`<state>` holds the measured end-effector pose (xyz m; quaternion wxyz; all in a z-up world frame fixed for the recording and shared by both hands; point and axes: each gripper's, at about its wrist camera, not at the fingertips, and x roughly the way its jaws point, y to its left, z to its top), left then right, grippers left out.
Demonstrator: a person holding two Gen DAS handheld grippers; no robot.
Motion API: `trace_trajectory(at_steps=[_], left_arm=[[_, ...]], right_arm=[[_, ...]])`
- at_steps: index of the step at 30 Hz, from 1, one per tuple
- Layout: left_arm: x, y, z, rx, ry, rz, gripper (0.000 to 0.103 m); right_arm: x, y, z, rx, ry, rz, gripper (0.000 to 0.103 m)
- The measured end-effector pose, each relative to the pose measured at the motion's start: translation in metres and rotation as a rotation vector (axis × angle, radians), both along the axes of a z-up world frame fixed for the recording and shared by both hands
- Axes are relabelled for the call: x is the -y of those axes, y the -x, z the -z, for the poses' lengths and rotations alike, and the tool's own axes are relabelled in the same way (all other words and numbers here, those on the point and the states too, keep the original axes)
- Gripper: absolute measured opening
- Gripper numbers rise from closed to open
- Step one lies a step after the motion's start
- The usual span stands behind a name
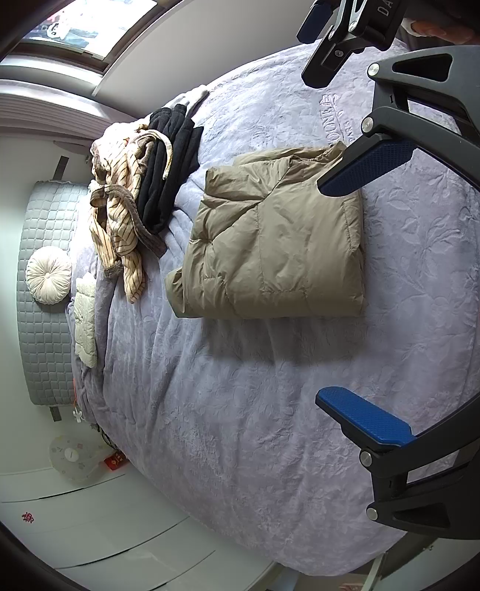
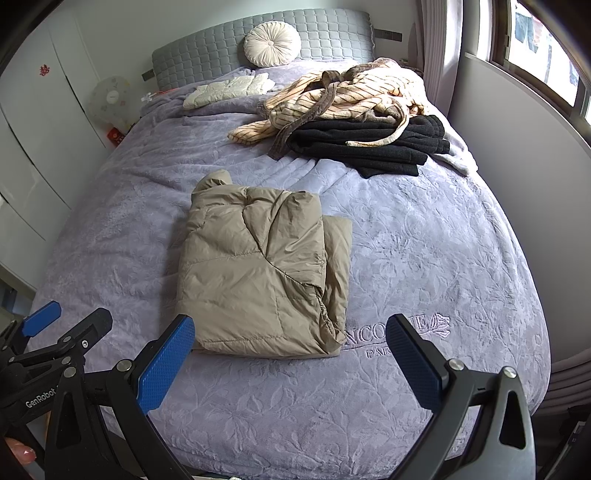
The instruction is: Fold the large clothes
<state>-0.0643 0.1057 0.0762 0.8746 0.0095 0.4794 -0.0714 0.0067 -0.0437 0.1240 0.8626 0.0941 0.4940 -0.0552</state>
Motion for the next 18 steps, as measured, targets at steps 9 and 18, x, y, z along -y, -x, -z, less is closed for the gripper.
trace_trajectory(at_steps=[9, 18], left_arm=[[-0.0027, -0.0007, 0.0014, 0.005, -0.002, -0.001, 0.103], [-0.0073, -0.0066, -0.0024, 0.023, 0.012, -0.007, 0.103]], right_arm=[[-0.0009, -0.0004, 0.0004, -0.002, 0.000, 0.002, 0.103], [-0.0035, 0.0003, 0.0009, -0.004, -0.003, 0.007, 0.103]])
